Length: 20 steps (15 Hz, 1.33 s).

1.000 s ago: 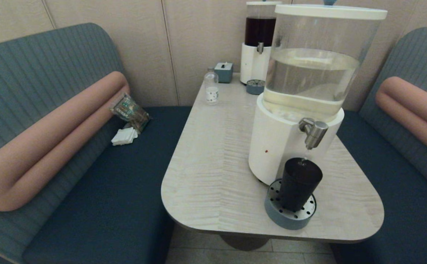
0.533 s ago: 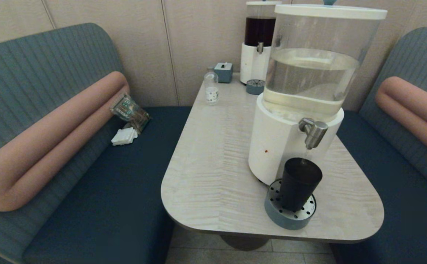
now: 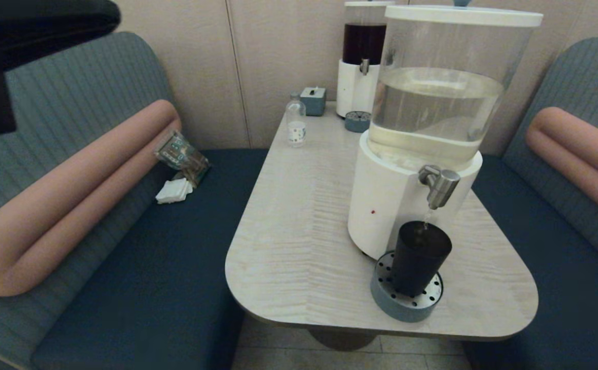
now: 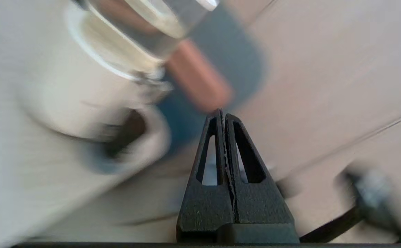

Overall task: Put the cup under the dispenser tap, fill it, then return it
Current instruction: Turn off the faucet

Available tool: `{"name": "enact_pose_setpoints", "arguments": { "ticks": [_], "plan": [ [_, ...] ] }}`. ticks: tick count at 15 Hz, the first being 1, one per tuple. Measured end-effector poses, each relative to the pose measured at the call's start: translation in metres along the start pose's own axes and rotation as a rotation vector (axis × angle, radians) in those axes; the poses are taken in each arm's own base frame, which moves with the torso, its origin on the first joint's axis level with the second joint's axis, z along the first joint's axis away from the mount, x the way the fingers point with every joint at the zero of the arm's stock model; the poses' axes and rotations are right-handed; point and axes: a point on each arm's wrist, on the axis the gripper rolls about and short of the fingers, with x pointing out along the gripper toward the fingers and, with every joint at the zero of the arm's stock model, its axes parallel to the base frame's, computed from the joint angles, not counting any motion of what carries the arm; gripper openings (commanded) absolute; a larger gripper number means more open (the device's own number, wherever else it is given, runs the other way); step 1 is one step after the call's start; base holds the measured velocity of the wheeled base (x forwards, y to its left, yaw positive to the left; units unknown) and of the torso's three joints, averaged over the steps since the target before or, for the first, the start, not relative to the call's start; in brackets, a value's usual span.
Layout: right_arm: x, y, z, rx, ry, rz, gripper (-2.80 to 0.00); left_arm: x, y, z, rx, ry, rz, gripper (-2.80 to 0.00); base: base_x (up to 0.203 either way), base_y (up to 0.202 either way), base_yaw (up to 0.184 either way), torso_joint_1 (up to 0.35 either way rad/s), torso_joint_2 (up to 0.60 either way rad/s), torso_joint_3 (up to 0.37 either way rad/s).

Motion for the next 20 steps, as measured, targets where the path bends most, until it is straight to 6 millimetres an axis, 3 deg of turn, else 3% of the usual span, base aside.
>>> {"name": "enact_pose_setpoints", "arguments": {
  "ticks": [2, 4, 7, 11, 14, 20],
  "plan": [
    [0.000, 0.000, 0.000, 0.000, 0.000, 0.000, -2.80, 0.025, 0.041, -0.014, -0.218, 0.044, -0.007, -2.80, 0.000, 0.000, 0.000, 0.000, 0.00, 0.000],
    [0.000, 0.000, 0.000, 0.000, 0.000, 0.000, -2.80, 0.045, 0.080, -0.039, -0.284, 0.108, 0.011, -2.80, 0.000, 0.000, 0.000, 0.000, 0.00, 0.000],
    [0.000, 0.000, 0.000, 0.000, 0.000, 0.000, -2.80, 0.076, 0.107, -0.070, -0.324, 0.177, 0.055, -2.80, 0.000, 0.000, 0.000, 0.000, 0.00, 0.000],
    [0.000, 0.000, 0.000, 0.000, 0.000, 0.000, -2.80, 0.127, 0.117, -0.103, -0.291, 0.105, 0.096, -2.80, 0.000, 0.000, 0.000, 0.000, 0.00, 0.000],
    [0.000, 0.000, 0.000, 0.000, 0.000, 0.000, -2.80, 0.167, 0.110, -0.129, -0.251, -0.039, 0.083, -2.80, 0.000, 0.000, 0.000, 0.000, 0.00, 0.000],
    [0.000, 0.000, 0.000, 0.000, 0.000, 0.000, -2.80, 0.189, 0.098, -0.145, -0.401, -0.054, -0.009, -2.80, 0.000, 0.000, 0.000, 0.000, 0.00, 0.000]
  ]
}}
